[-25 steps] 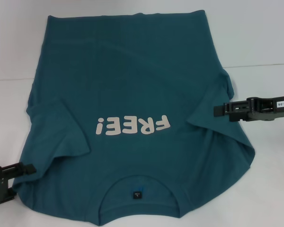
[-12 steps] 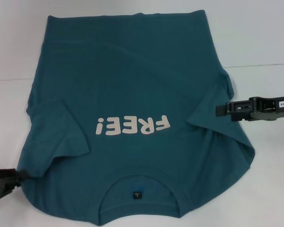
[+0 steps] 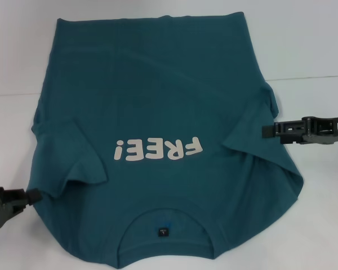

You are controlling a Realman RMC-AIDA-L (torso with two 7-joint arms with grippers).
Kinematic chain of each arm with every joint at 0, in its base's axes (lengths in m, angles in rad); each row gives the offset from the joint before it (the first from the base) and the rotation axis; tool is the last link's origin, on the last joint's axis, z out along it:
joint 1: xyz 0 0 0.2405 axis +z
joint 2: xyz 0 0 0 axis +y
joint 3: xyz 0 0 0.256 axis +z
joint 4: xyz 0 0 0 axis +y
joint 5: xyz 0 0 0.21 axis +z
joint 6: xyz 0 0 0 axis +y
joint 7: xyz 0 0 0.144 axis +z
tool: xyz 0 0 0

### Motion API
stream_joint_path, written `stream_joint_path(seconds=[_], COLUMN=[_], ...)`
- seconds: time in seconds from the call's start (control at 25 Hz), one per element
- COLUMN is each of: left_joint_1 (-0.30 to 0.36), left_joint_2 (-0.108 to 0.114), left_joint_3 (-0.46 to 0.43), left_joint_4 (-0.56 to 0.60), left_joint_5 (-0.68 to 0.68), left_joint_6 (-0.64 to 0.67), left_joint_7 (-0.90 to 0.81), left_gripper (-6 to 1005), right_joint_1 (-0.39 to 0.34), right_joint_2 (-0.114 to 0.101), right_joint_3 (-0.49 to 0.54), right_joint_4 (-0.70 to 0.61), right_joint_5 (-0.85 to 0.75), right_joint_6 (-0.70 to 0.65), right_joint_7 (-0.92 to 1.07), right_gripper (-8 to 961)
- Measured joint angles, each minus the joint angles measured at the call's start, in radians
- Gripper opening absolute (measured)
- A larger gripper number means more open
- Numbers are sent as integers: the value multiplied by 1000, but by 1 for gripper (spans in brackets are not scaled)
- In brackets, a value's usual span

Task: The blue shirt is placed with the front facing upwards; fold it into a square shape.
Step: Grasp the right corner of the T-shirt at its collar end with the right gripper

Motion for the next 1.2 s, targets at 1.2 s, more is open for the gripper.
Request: stream_joint_path(seconds=[1.2], left_joint_1=[-4], left_joint_2=[-6], left_joint_3=[-3], left_joint_4=[-15], left_joint_5=[-10], left_joint_6=[17], left_joint_7=[-5], left_gripper=[36], right_joint_1=[-35], right_joint_2=[-23], right_joint_3=[7], right_joint_4=[16], right_joint_5=[-281], right_joint_6=[62], right_joint_7=[-61], right_gripper=[841])
